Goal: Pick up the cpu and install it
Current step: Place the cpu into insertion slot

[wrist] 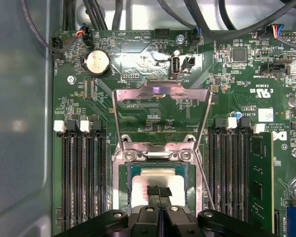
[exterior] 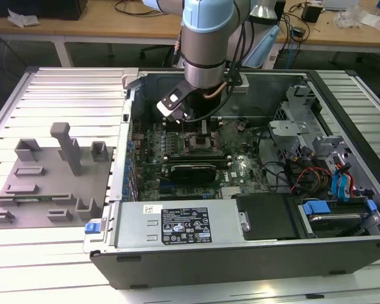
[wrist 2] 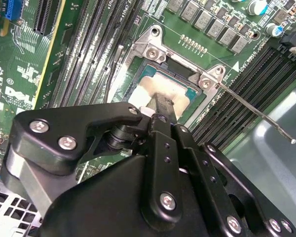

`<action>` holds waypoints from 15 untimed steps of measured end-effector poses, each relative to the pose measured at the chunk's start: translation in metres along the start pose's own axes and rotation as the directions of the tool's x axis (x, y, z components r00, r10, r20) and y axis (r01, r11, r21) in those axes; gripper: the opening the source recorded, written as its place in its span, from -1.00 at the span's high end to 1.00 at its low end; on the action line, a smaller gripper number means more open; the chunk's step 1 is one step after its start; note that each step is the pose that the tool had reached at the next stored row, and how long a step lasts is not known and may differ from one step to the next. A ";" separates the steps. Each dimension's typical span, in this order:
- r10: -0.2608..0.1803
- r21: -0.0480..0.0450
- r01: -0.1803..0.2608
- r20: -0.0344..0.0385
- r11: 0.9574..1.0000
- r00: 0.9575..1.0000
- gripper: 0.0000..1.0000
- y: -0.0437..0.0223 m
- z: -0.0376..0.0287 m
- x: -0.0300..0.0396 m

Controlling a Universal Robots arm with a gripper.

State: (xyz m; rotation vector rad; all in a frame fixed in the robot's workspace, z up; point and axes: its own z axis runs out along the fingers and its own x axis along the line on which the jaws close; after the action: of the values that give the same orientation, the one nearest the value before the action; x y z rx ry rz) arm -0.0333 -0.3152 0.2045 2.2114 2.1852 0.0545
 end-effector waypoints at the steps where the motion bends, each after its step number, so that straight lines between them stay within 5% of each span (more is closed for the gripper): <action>1: 0.000 0.000 0.000 0.000 1.000 1.000 0.79 0.0000 0.0000 0.0000; 8: 0.000 -0.001 0.000 -0.002 1.000 1.000 0.79 0.0003 -0.0017 0.0004; 15: 0.000 0.000 0.000 0.002 1.000 1.000 0.79 0.0020 -0.0407 0.0013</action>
State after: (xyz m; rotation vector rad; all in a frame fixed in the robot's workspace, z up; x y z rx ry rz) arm -0.0333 -0.3140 0.2452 2.2102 2.1840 0.0521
